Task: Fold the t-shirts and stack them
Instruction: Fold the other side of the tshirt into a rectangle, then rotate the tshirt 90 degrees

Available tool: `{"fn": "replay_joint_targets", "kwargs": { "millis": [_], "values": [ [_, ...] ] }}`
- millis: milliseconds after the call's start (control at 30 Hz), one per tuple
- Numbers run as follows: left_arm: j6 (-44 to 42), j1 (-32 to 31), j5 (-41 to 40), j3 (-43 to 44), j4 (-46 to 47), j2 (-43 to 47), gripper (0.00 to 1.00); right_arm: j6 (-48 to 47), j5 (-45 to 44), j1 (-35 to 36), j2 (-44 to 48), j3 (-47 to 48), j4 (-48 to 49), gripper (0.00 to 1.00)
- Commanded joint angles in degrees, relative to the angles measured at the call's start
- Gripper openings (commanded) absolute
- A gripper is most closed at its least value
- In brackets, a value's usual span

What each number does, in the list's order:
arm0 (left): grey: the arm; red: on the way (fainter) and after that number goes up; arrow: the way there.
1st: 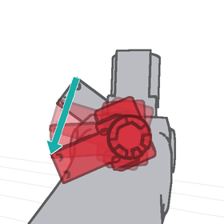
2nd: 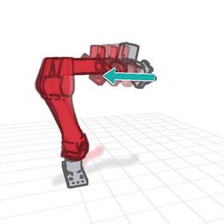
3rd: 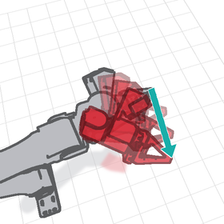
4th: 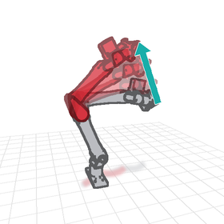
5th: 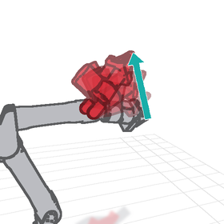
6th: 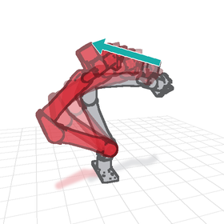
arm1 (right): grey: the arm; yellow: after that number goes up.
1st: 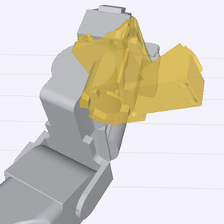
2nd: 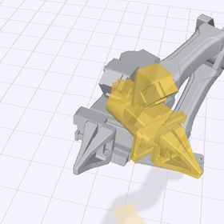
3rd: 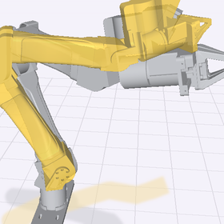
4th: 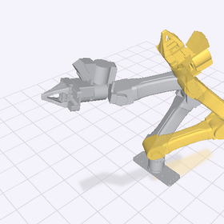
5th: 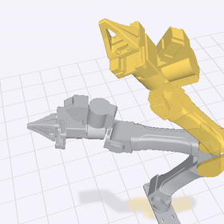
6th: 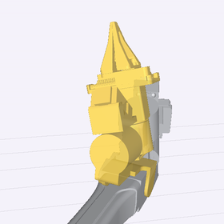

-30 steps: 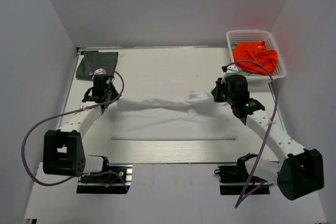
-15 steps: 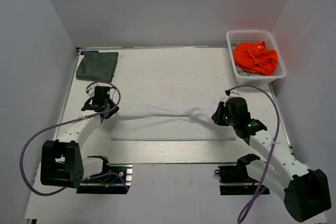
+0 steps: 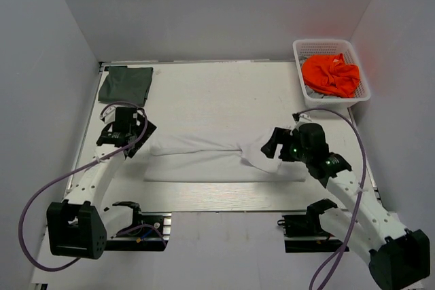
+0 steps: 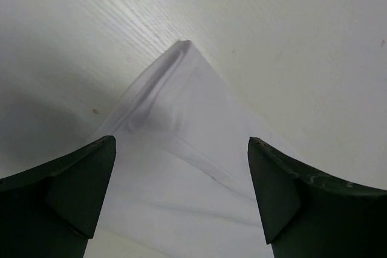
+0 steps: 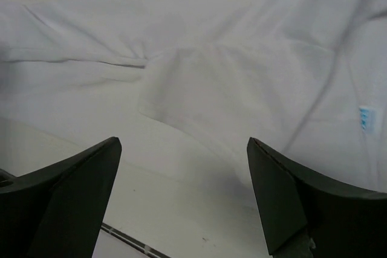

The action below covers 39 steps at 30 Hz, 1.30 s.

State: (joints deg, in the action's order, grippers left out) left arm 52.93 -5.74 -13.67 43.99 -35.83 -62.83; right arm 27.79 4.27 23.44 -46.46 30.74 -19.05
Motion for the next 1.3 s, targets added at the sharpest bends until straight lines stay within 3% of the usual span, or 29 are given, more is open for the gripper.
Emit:
{"fn": "replay_joint_targets", "kwargs": {
  "millis": [0, 133, 267, 467, 667, 867, 1100, 1200, 1267],
  "values": [
    [-4.6, -0.6, 10.1, 1.1, 9.0, -2.8, 1.00, -1.2, 9.2, 0.6, -9.0, 2.4, 11.7, 0.90],
    [-7.0, -1.2, 17.3, 1.1, 15.0, -8.7, 1.00, 1.5, 17.7, 1.9, -18.0, 2.9, 23.9, 0.90],
    [-7.8, -1.8, 19.4, 0.6, 15.6, -13.5, 1.00, 2.4, 13.3, 3.7, -22.6, 2.0, 23.5, 0.90],
    [-6.4, -2.3, 9.9, -3.0, 11.7, -16.8, 1.00, 5.5, 5.2, 3.9, -24.2, -1.6, 19.1, 0.90],
    [-2.0, -2.3, -1.7, -2.9, 2.2, -19.9, 1.00, 11.2, -7.2, 3.5, -25.7, -3.0, 8.6, 0.90],
    [0.7, -3.6, 2.0, -8.3, 3.8, -18.4, 1.00, 10.7, -9.3, 3.4, -32.6, 0.4, 9.7, 0.90],
    [5.6, -8.8, 5.0, -12.1, 2.3, -15.8, 1.00, 5.1, -14.9, 1.6, -50.8, 19.3, 6.8, 0.90],
    [7.5, -14.4, 9.4, -12.7, 6.2, -15.8, 1.00, 1.6, -11.5, 0.6, -62.7, 28.9, 5.9, 0.90],
    [9.6, -18.0, 9.5, -11.3, 6.2, -19.8, 1.00, -1.9, -8.8, 0.2, -65.5, 36.8, 4.8, 0.90]
  ]
}}
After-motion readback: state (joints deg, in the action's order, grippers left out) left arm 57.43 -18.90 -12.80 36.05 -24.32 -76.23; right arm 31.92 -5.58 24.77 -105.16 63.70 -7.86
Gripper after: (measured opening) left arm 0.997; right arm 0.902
